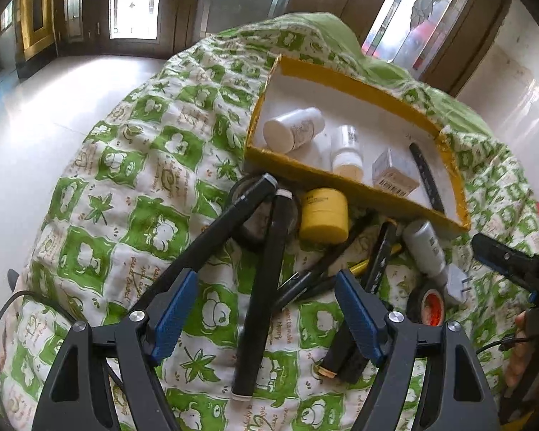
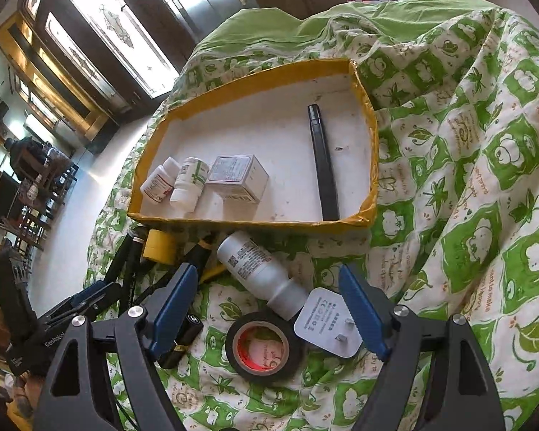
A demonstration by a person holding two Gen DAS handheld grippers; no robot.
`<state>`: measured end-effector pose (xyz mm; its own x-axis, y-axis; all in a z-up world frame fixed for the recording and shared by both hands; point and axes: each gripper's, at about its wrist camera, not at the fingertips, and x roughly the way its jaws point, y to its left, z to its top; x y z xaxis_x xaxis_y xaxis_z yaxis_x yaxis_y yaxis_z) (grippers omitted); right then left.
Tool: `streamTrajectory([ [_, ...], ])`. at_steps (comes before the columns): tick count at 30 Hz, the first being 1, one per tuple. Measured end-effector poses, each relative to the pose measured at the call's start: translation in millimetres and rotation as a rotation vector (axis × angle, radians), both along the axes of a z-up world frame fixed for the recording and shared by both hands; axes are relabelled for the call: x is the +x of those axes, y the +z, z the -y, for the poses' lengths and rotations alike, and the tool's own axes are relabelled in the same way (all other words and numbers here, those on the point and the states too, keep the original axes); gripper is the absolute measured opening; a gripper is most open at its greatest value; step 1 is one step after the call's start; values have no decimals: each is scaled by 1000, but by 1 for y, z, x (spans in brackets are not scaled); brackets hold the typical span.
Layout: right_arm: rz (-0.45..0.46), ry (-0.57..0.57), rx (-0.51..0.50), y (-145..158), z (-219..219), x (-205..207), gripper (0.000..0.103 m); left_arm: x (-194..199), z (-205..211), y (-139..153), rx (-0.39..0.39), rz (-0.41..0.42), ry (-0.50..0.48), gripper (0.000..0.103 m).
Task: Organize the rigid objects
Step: 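Move the left tool to a black marker while the right tool approaches the white spray bottle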
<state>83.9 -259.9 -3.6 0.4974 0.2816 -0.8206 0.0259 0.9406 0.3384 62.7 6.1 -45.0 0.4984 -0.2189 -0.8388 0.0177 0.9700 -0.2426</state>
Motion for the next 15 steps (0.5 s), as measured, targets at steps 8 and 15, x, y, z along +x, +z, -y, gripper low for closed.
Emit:
streamTrajectory([
  [8, -7, 5, 1, -2, -1, 3, 80, 11, 5, -20, 21, -75, -33, 43],
  [15, -35, 61, -35, -11, -14, 7, 74, 10, 7, -18, -23, -73, -63, 14],
])
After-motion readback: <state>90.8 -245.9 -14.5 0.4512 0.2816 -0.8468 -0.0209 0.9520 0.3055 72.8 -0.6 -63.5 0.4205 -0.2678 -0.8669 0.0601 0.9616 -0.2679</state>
